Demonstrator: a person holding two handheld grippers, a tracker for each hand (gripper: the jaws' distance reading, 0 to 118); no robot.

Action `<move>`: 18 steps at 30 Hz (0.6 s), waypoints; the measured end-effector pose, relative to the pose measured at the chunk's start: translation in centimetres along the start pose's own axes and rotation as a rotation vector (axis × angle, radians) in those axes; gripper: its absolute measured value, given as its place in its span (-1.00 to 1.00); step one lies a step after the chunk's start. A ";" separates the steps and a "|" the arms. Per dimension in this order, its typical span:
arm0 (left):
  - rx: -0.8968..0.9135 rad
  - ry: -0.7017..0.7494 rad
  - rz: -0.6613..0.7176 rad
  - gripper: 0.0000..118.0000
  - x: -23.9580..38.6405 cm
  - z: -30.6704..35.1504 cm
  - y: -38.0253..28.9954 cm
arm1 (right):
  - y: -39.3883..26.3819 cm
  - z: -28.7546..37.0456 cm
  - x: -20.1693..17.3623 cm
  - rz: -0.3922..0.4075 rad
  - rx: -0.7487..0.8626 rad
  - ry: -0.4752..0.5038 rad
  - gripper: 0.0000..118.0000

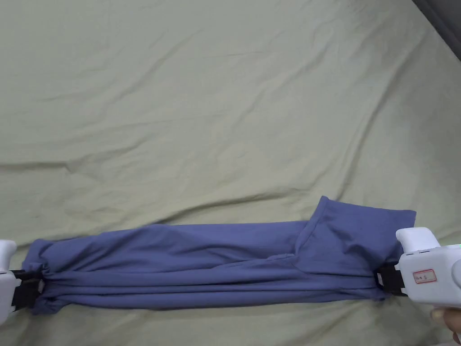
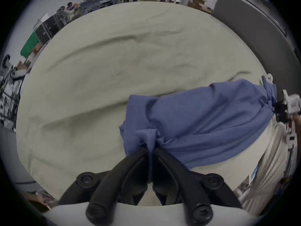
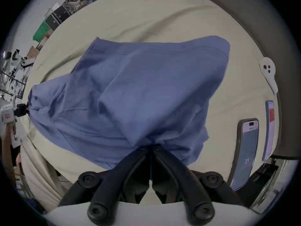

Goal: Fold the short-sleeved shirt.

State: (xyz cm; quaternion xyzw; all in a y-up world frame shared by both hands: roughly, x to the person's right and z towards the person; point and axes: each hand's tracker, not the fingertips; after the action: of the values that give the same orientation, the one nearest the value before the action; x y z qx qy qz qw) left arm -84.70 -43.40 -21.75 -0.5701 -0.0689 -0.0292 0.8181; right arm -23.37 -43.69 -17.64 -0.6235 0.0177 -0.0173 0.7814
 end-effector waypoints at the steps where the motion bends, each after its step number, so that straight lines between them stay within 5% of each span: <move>1: -0.002 0.005 0.008 -0.98 0.2 0.1 0.2 | 0.0 0.4 -0.2 0.006 -0.006 -0.004 -0.89; 3: 0.002 0.024 0.004 -0.69 0.5 0.5 0.1 | 0.3 1.0 -0.3 0.026 -0.016 -0.012 -0.57; 4: 0.007 0.028 0.022 0.18 0.7 1.3 0.3 | 0.5 1.7 -0.4 0.050 -0.016 -0.006 0.22; 5: 0.055 0.002 0.058 0.66 0.7 3.0 0.5 | 0.6 2.7 -0.2 0.097 -0.008 0.008 0.73; 6: 0.129 -0.095 0.080 0.86 0.4 4.7 0.5 | 0.5 4.2 -0.4 0.124 0.022 -0.012 0.91; 10: 0.344 -0.191 0.264 1.00 0.0 10.5 1.6 | 0.8 10.3 -3.4 0.202 0.240 -0.158 0.99; 14: 0.319 -0.141 0.230 1.00 1.9 10.4 1.9 | 2.4 12.0 -4.9 0.132 0.346 -0.049 1.00; 16: 0.224 -0.066 0.145 1.00 3.4 9.3 1.9 | 2.5 10.8 -6.3 0.133 0.329 0.065 0.77; 17: 0.209 -0.036 0.114 0.81 4.0 9.1 1.7 | 2.5 10.6 -6.8 0.142 0.330 0.055 0.13; 18: 0.213 -0.027 0.087 -0.03 4.0 8.6 1.0 | 2.6 9.9 -7.6 0.163 0.315 0.035 -0.96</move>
State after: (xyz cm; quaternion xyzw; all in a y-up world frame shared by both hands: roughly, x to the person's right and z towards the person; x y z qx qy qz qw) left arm -81.26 -34.91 -19.15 -0.4829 -0.0579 0.0215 0.8735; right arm -30.50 -33.10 -17.90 -0.4896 0.0789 0.0330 0.8678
